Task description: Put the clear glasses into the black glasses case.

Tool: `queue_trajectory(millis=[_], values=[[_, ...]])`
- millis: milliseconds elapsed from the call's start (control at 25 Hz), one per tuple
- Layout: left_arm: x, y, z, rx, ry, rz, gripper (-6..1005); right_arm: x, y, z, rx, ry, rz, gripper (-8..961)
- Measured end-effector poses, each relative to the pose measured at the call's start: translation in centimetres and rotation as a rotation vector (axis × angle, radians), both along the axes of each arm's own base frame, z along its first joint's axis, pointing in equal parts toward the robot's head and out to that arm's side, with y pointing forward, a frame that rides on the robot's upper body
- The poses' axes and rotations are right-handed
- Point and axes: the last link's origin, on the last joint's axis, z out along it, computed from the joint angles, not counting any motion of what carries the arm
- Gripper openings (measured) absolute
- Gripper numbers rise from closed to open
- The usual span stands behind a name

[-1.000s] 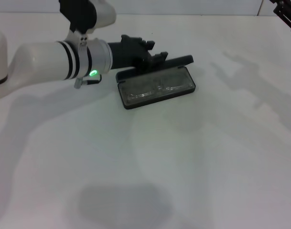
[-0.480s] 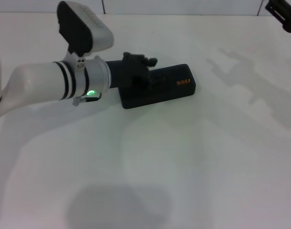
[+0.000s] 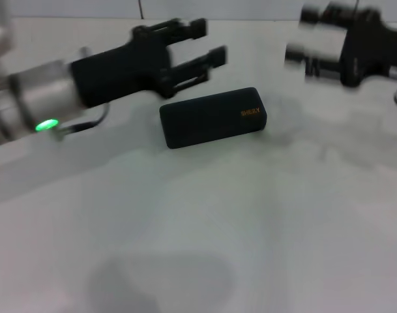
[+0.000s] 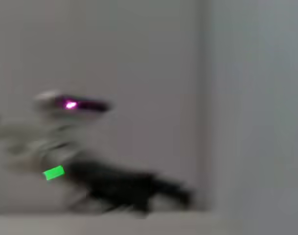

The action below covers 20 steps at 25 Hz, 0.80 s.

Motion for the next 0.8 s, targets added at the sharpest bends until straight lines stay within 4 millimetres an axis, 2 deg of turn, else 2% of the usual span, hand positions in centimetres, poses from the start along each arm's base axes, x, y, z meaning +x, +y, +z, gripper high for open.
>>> queue_trajectory(millis=[80, 240, 280, 520, 800], values=[[-1.1, -1.5, 1.1, 0.000, -0.009, -0.054, 583, -0.3, -1.1, 0.1, -0.100, -0.064, 0.092, 528], [-2.3, -4.4, 1.1, 0.018, 0.008, -0.182, 730, 0.0, -2.5, -0.5, -0.159, -0.096, 0.167, 702], [-2.5, -5.2, 0.7, 0.024, 0.020, -0.211, 736, 0.1, -2.7, -0.7, -0.153, -0.096, 0.173, 745], [-3.1, -6.0, 0.3, 0.032, 0.024, -0.213, 760, 0.1, -3.1, -1.5, -0.132, -0.092, 0.205, 885], [-3.2, -6.1, 0.1, 0.030, 0.035, -0.207, 760, 0.1, -3.1, -1.8, -0.110, -0.096, 0.217, 885]])
